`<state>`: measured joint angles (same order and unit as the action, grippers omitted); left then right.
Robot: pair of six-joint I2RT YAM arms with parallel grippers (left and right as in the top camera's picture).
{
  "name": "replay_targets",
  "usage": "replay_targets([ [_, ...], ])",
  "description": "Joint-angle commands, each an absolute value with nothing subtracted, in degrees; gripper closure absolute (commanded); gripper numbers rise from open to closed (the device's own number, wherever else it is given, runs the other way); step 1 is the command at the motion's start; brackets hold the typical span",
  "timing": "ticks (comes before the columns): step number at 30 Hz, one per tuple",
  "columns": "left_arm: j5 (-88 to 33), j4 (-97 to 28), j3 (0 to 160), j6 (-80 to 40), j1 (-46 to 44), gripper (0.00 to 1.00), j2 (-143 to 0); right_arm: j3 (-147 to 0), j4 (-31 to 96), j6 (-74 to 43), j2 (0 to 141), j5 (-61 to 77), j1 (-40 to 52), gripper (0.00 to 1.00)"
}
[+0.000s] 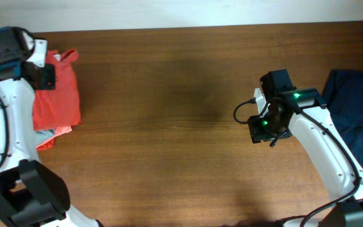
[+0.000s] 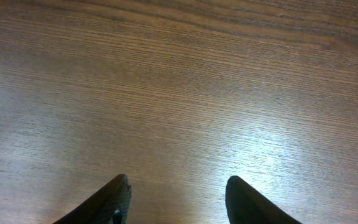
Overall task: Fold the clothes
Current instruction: 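Carry the bundle left with the left gripper onto the shirt stack, then release the bundle on the stack and raise the left gripper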
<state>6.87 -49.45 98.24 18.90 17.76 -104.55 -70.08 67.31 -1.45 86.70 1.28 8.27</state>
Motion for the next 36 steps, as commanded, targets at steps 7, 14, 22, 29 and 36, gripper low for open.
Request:
replay_targets([
  [7,2.55,-46.72,100.14,11.99,25.56,1.0,-103.15,-70.94,67.51,-1.3,85.43,0.16,7.79,0.45],
  [14,0.45,-46.7,100.14,5.58,32.23,1.0,-103.15,-70.94,67.51,-1.3,85.45,0.19,7.79,0.45],
  [22,-2.63,-46.72,100.12,5.58,37.54,0.99,-105.45,-70.94,67.51,-1.3,85.45,0.82,7.79,0.45],
  [29,-2.61,-46.72,100.12,5.54,39.2,0.99,-109.23,-70.94,67.51,-1.32,85.45,0.86,7.79,0.45],
  [36,-1.39,-47.03,100.14,-0.3,40.01,0.01,-110.0,-70.94,67.51,-1.52,85.52,0.89,7.79,0.45],
])
